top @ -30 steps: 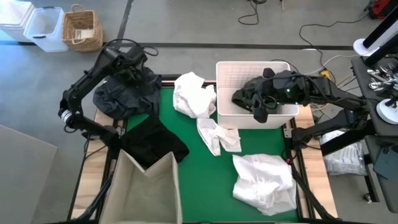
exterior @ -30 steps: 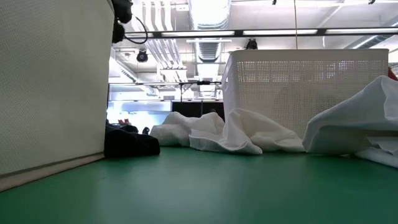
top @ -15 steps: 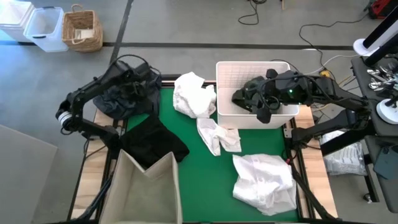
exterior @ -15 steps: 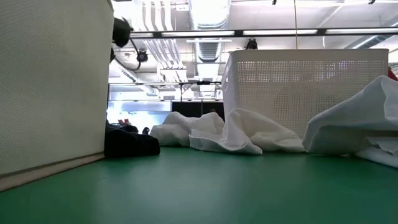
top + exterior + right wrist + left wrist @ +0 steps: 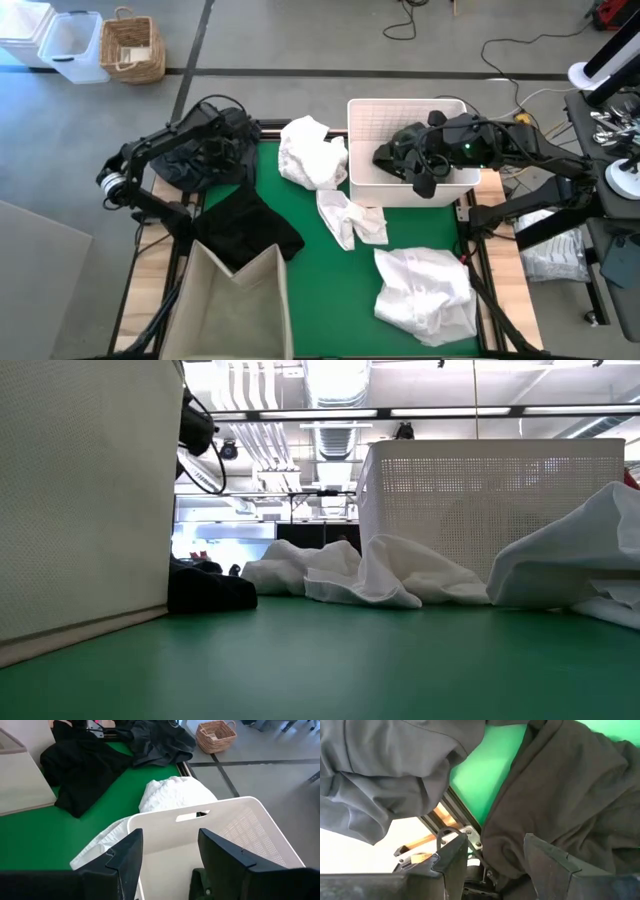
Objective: Sort clothes
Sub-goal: Put the black shorts into the top right white bin
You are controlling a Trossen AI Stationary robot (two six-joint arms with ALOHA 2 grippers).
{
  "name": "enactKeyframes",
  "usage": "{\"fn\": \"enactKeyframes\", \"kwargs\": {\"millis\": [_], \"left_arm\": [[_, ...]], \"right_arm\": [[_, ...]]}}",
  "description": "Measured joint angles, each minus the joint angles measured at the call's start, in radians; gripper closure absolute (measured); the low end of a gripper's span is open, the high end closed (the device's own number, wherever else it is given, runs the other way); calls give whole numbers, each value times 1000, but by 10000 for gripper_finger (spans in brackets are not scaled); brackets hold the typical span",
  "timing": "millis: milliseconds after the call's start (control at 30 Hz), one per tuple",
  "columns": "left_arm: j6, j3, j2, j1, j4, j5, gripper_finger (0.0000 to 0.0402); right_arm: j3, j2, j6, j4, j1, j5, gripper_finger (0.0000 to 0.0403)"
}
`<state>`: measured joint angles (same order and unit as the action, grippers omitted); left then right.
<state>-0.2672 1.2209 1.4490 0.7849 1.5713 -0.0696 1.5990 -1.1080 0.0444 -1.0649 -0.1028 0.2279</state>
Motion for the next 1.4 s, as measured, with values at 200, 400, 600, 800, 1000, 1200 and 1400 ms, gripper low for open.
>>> {"fn": "enactKeyframes", "kwargs": {"millis": [200, 400, 600, 800, 1000, 1200, 1400], "left_arm": [[-35, 12, 1, 0, -40, 0, 229], [-32, 14, 2, 0, -124, -30, 229], [-41, -14, 1, -17, -199, -23, 229], [-41, -98, -1, -29, -312, -44, 229], [-79, -174, -1, -28, -327, -104, 229], [-129, -186, 3, -27, -324, -270, 229], [-127, -203, 3, -23, -344, -311, 229]], "right_arm": [[0, 0, 4, 0, 0, 0, 214], [0, 0, 8, 0, 0, 8, 212], [0, 0, 1, -1, 0, 9, 212], [-4, 0, -4, -9, 0, 9, 219], [-5, 0, 0, -8, 0, 8, 217], [-5, 0, 0, 1, 0, 9, 218], [-6, 0, -4, 0, 0, 9, 217]]}}
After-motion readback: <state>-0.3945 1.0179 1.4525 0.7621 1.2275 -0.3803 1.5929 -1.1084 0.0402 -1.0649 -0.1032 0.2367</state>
